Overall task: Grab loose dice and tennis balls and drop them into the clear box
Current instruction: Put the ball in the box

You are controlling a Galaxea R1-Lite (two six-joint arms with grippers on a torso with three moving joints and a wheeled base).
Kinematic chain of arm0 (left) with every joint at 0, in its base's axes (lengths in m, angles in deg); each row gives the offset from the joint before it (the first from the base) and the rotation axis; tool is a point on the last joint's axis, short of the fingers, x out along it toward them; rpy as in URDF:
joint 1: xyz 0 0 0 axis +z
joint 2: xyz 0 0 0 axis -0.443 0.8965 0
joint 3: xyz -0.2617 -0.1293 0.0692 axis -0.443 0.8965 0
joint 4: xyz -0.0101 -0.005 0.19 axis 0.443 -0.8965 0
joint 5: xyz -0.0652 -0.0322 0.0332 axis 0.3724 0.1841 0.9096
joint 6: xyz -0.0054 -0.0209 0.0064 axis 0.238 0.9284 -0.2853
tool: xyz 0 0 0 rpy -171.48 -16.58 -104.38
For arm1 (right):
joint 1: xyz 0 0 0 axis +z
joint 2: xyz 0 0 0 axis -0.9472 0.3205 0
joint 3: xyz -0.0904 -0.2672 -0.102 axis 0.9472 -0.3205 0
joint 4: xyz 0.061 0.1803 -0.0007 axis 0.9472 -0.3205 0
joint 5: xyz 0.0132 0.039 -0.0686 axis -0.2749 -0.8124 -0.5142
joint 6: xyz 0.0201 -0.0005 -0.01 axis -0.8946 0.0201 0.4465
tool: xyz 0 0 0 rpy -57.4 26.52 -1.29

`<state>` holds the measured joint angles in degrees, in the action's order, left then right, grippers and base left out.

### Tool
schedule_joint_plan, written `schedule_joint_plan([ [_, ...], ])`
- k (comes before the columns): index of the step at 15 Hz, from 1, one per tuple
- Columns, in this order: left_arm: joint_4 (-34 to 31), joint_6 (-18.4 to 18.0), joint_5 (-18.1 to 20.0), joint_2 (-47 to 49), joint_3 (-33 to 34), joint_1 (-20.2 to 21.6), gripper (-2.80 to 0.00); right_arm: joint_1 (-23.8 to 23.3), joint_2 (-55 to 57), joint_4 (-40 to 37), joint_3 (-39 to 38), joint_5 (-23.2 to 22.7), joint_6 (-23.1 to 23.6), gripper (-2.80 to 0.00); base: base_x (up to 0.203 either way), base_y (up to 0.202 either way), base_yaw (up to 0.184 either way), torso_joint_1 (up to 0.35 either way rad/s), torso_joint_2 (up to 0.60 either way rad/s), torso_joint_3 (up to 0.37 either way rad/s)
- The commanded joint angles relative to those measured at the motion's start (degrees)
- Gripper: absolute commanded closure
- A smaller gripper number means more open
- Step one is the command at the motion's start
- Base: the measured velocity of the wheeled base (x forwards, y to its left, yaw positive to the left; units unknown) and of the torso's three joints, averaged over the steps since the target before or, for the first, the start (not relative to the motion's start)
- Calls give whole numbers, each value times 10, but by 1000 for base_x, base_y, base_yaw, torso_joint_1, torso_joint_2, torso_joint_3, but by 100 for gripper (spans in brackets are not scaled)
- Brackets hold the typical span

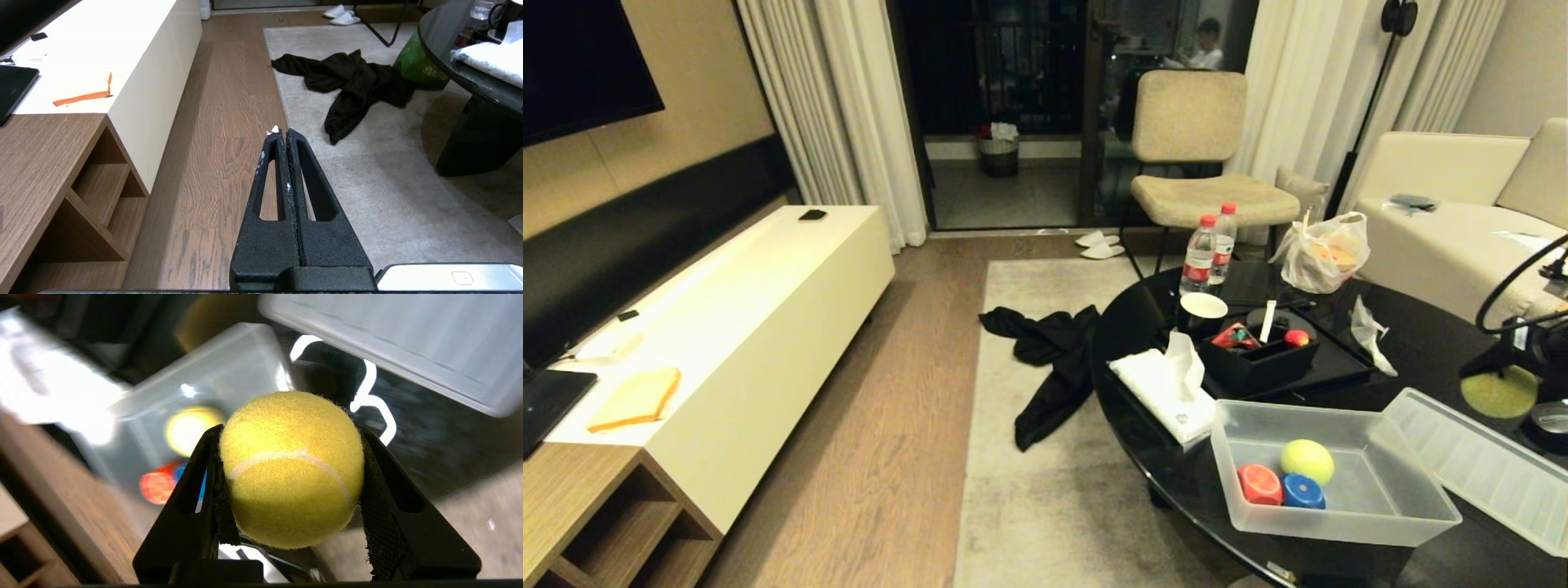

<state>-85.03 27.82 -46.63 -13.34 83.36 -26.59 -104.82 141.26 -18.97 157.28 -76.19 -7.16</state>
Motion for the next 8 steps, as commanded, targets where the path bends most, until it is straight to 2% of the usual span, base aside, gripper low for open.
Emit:
schedule_joint_plan([
  [1, 0, 0, 0, 0, 2, 0, 0, 40, -11, 4, 0, 1, -7, 0, 0, 0, 0, 0, 0, 0],
  [5, 0, 0, 0, 0, 2, 0, 0, 92, 12, 22, 0, 7, -24, 0, 0, 0, 0, 0, 0, 0],
  [8, 0, 0, 0, 0, 2, 0, 0, 117, 49, 39, 0, 38, -30, 0, 0, 0, 0, 0, 0, 0],
])
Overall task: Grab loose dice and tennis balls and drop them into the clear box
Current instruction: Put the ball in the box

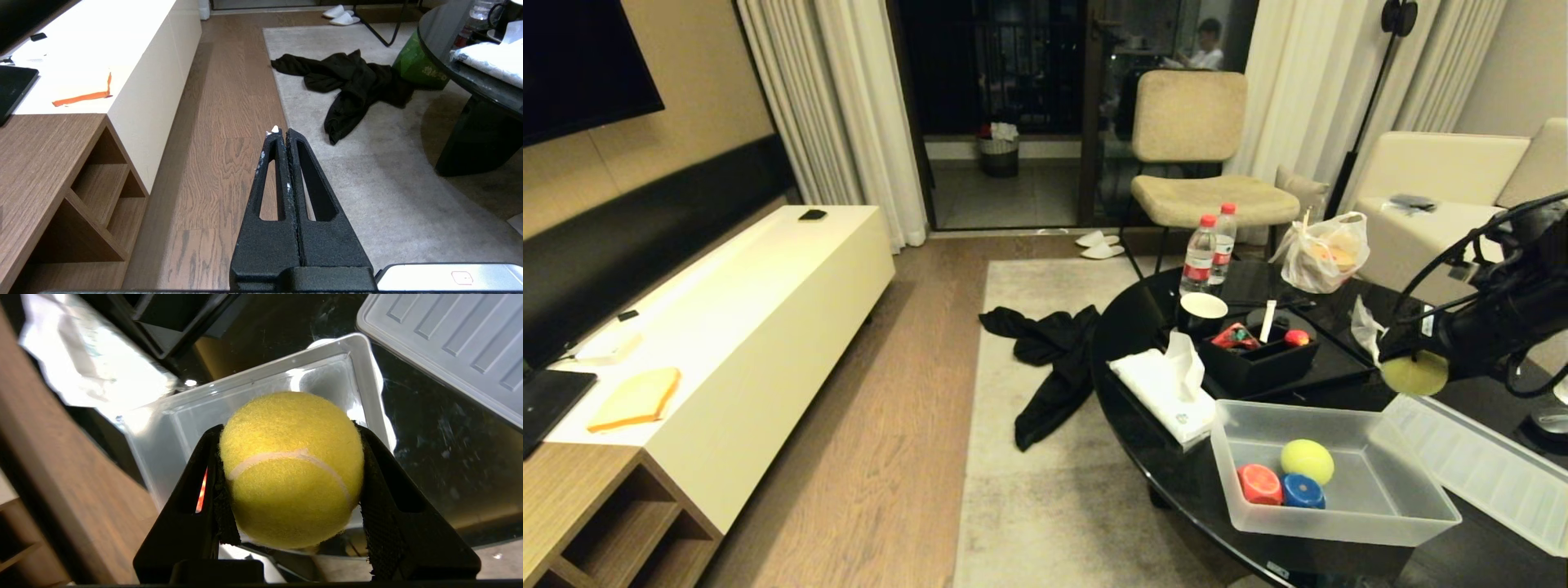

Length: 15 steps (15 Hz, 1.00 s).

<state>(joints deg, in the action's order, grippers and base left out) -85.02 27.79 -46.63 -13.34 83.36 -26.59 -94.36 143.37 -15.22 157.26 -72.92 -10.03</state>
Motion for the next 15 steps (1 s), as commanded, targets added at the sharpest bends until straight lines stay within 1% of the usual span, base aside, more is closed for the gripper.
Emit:
schedule_joint_plan([
  [1, 0, 1, 0, 0, 2, 0, 0, 17, 39, 7, 0, 7, -2, 0, 0, 0, 0, 0, 0, 0],
  [6, 0, 0, 0, 0, 2, 0, 0, 32, 83, 12, -1, 9, -2, 0, 0, 0, 0, 0, 0, 0],
  [11, 0, 1, 0, 0, 2, 0, 0, 40, 96, 11, -14, 9, -1, 0, 0, 0, 0, 0, 0, 0],
  [15, 0, 1, 0, 0, 2, 0, 0, 41, 88, 11, -59, 9, 1, 0, 0, 0, 0, 0, 0, 0],
])
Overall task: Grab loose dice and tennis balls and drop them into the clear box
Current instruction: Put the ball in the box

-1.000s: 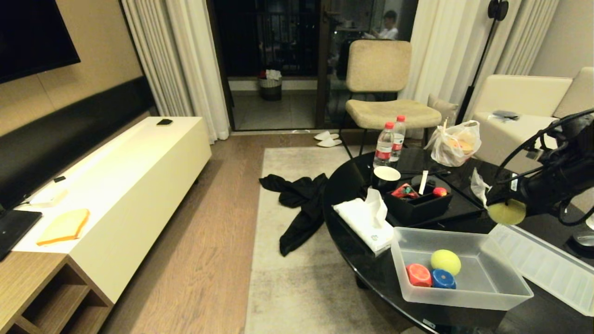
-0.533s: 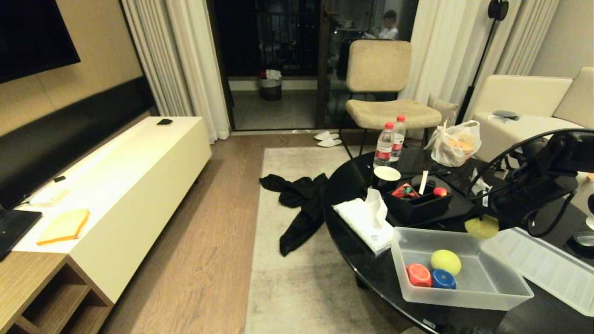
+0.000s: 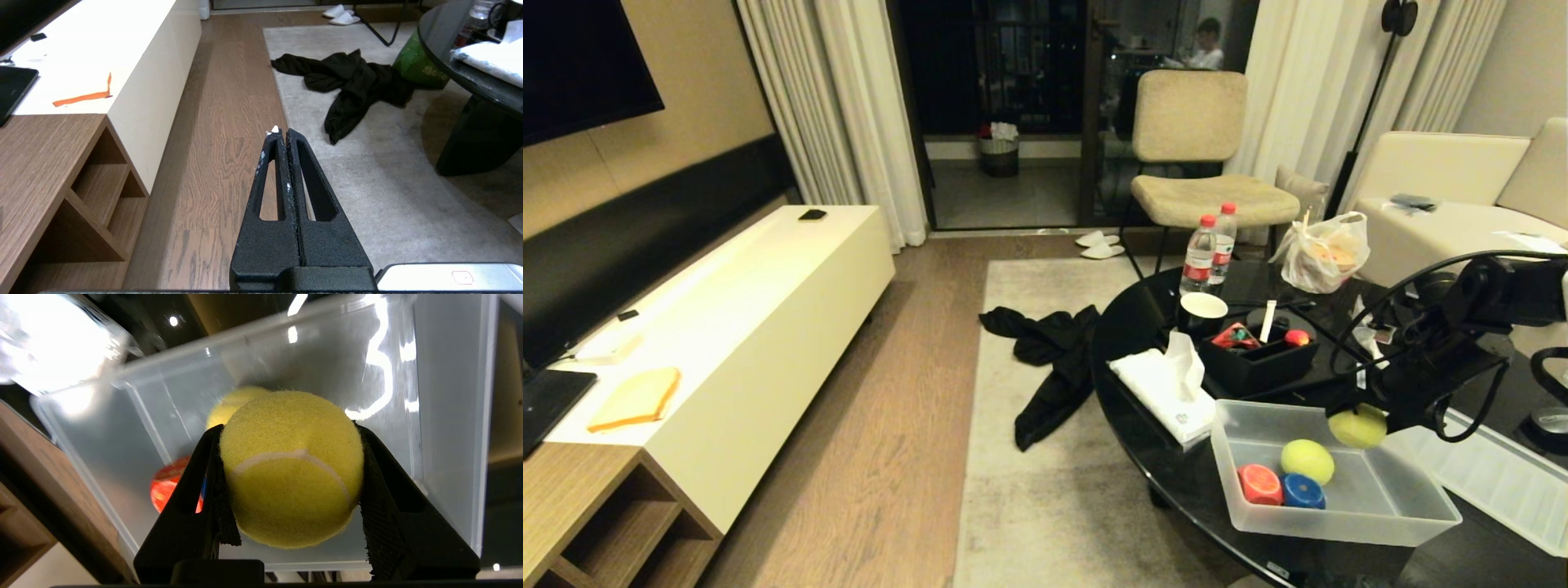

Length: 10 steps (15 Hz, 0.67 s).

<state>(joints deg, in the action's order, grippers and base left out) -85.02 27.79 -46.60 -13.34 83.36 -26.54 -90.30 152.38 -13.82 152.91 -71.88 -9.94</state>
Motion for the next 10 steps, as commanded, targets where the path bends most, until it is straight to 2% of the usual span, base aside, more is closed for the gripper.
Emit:
schedule_joint_plan([
  [1, 0, 1, 0, 0, 2, 0, 0, 0, -2, -3, -22, -1, 0, 0, 0, 0, 0, 0, 0, 0],
  [10, 0, 1, 0, 0, 2, 0, 0, -1, 1, -1, -60, -2, 1, 0, 0, 0, 0, 0, 0, 0],
])
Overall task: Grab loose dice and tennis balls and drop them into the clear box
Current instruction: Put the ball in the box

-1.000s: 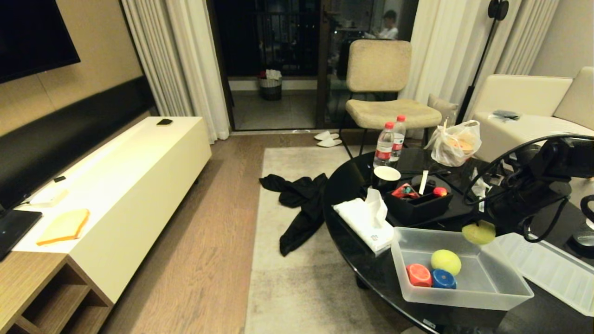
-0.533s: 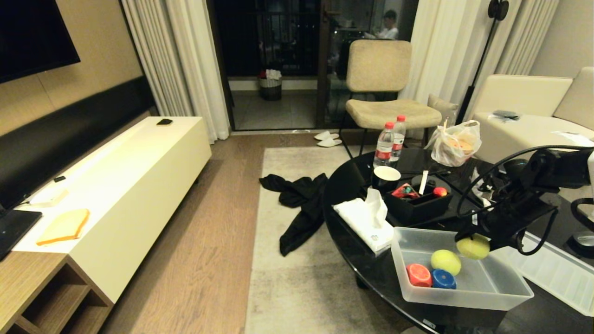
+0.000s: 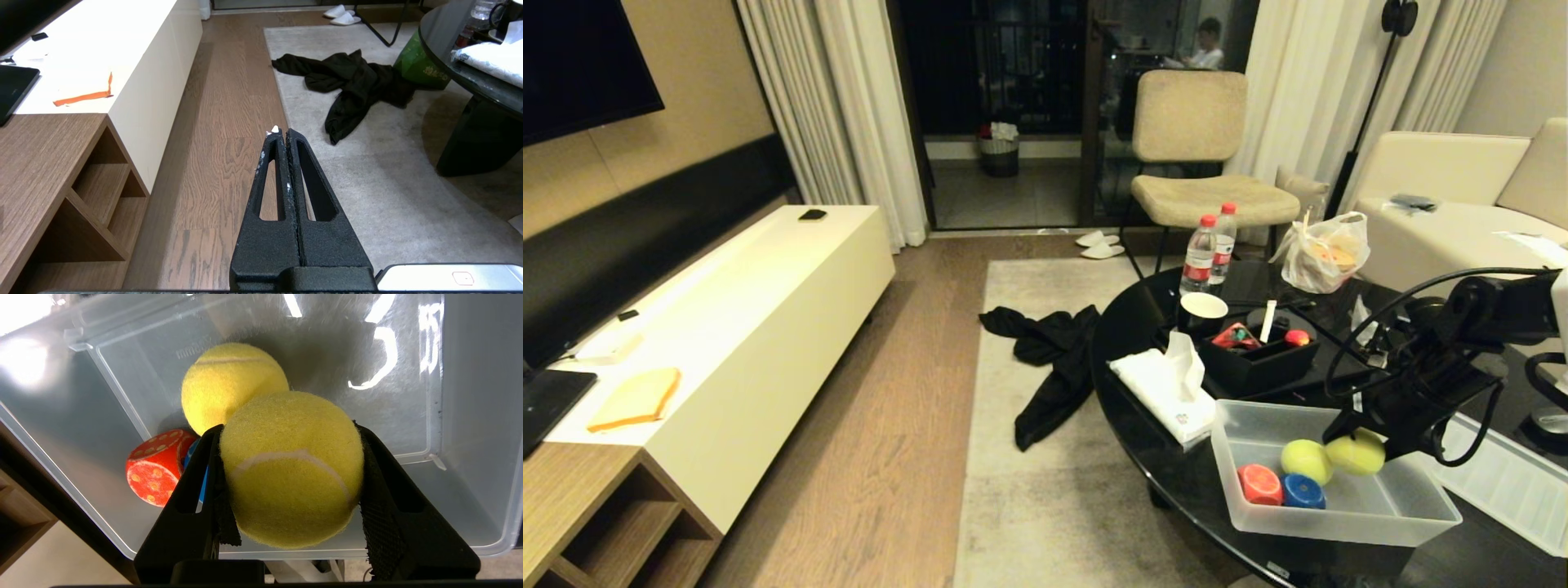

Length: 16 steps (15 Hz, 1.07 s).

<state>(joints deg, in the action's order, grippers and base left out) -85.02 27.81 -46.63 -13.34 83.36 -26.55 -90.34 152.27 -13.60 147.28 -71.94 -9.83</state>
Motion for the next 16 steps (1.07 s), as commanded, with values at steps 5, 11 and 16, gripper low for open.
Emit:
schedule_joint_plan([
  [5, 0, 0, 0, 0, 2, 0, 0, -1, 2, 47, -61, 0, 0, 0, 0, 0, 0, 0, 0, 0],
  [11, 0, 0, 0, 0, 2, 0, 0, -7, 0, 58, -72, 0, 3, 0, 0, 0, 0, 0, 0, 0],
  [16, 0, 0, 0, 0, 2, 0, 0, -7, 4, 58, -88, 1, 8, 0, 0, 0, 0, 0, 0, 0],
])
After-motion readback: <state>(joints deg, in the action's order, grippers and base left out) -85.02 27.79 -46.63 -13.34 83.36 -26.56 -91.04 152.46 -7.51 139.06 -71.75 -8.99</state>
